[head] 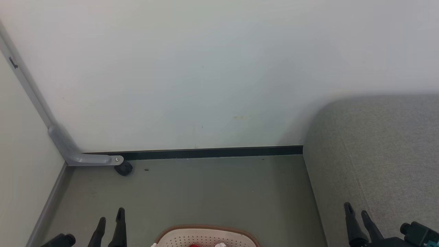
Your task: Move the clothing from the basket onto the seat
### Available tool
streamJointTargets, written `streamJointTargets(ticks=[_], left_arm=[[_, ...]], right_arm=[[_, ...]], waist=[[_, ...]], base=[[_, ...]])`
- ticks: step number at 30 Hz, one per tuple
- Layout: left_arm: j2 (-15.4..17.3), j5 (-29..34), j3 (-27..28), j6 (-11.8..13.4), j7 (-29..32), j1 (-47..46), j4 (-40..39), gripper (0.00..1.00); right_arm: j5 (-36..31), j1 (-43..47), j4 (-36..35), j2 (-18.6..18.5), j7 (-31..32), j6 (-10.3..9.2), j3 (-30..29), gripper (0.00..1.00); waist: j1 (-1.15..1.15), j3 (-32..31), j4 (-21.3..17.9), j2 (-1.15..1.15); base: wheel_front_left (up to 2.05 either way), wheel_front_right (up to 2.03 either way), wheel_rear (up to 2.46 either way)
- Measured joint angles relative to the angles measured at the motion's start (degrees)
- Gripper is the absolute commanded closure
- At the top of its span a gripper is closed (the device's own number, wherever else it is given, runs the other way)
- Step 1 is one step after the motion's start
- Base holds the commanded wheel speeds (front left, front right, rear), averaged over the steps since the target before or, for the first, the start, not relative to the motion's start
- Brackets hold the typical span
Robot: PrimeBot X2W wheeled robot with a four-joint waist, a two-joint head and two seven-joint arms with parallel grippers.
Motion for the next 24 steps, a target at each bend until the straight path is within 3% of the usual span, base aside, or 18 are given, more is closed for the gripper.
streamJointTargets(ticks=[24], left_arm=[[0.9,20.5,-4.1,4.0,-5.0,0.2,2.5,0.0]], right_arm=[[-18.4,0.1,-0.9,-3.1,-5.1,-4.03,5.9,0.0]], waist=[[0.0,-1.2,-0.2,0.0]], base=[[0.0,0.0,0.0]])
